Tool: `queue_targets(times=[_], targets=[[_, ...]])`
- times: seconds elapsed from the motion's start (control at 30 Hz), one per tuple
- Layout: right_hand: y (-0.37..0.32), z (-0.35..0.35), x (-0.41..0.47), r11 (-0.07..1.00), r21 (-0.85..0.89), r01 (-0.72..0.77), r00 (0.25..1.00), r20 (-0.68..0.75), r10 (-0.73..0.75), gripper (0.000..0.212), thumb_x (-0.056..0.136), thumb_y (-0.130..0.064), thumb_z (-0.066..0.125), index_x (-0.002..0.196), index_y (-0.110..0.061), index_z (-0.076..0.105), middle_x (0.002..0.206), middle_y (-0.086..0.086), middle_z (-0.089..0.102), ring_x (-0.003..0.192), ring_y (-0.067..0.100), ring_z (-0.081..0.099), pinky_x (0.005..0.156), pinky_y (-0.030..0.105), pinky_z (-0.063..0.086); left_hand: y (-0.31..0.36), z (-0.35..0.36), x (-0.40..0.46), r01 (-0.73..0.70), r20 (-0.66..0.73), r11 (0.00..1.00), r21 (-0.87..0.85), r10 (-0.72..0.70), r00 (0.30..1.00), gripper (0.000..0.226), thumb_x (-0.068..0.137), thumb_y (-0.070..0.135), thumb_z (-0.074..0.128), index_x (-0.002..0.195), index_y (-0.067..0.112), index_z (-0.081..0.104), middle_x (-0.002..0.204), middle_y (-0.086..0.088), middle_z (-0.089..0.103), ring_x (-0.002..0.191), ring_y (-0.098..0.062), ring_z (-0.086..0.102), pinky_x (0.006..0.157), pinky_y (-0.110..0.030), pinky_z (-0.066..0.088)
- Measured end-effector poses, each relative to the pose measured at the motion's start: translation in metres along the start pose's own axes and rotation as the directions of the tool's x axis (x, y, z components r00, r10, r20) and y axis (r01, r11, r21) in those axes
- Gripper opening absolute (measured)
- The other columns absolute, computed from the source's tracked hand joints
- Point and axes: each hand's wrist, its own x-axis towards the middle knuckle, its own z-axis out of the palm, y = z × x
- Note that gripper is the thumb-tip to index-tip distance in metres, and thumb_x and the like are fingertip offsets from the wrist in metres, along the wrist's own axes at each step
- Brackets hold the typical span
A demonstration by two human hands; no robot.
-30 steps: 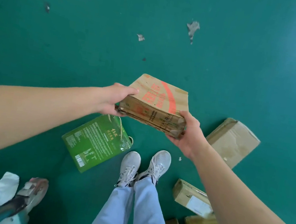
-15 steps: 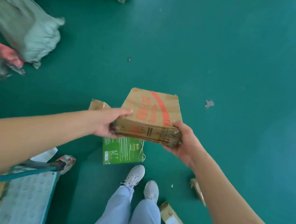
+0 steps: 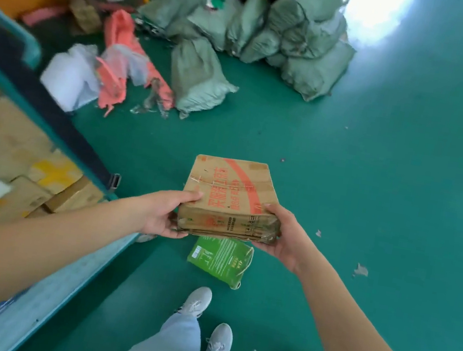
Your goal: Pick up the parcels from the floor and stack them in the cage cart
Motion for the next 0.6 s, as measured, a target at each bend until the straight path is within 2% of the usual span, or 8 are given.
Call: queue_targets(times=[0.13,0.33,0.47,0.53,0.6], targets=[[0.002,0.059,-0.011,0.992,-0.128,-0.010,0.995,0.100,0.023,0.057,0.095,-0.043,0.066,0.140,-0.014,0.049,0.113,0.013,0.077,0.100,0.028,0.076,0.075,0.038,0.062,-0.034,-0.053,-0.040,-0.047,-0.083,0.991,-0.127,0.036,0.996,0.047,0.087,0.040,0.079,0.122,0.014,0.063,0.112,-0.017,0.072,0.104,-0.030,0.070,0.097,-0.049,0.058],[0.015,0.152,-0.017,0.964,-0.262,-0.045,0.965,0.238,0.110,0.047,0.099,-0.036,0.061,0.136,-0.007,0.054,0.115,0.015,0.075,0.103,0.029,0.073,0.068,0.034,0.062,-0.085,-0.135,-0.080,-0.051,-0.163,0.969,-0.243,0.011,0.987,0.055,0.085,0.045,0.081,0.126,0.014,0.061,0.119,-0.020,0.071,0.106,-0.032,0.070,0.088,-0.045,0.061],[0.034,0.224,-0.015,0.921,-0.381,-0.083,0.938,0.281,0.201,0.046,0.099,-0.036,0.063,0.132,-0.005,0.058,0.115,0.016,0.076,0.098,0.029,0.075,0.063,0.034,0.061,-0.126,-0.199,-0.106,-0.008,-0.162,0.955,-0.296,-0.042,0.986,0.061,0.084,0.050,0.079,0.129,0.013,0.059,0.123,-0.023,0.068,0.097,-0.033,0.070,0.081,-0.041,0.062],[0.043,0.258,-0.014,0.896,-0.435,-0.083,0.923,0.306,0.234,0.044,0.100,-0.039,0.061,0.130,-0.007,0.060,0.112,0.014,0.077,0.100,0.029,0.075,0.071,0.039,0.063,-0.142,-0.230,-0.117,0.008,-0.157,0.950,-0.312,-0.059,0.986,0.065,0.085,0.052,0.077,0.132,0.012,0.058,0.124,-0.024,0.067,0.094,-0.032,0.070,0.076,-0.039,0.062],[0.053,0.301,-0.014,0.869,-0.491,-0.064,0.910,0.328,0.252,0.040,0.101,-0.040,0.059,0.125,-0.009,0.062,0.108,0.012,0.078,0.100,0.028,0.076,0.082,0.043,0.063,-0.157,-0.268,-0.132,0.001,-0.160,0.940,-0.341,-0.059,0.985,0.065,0.085,0.053,0.076,0.132,0.012,0.057,0.116,-0.023,0.068,0.090,-0.031,0.069,0.075,-0.038,0.062]])
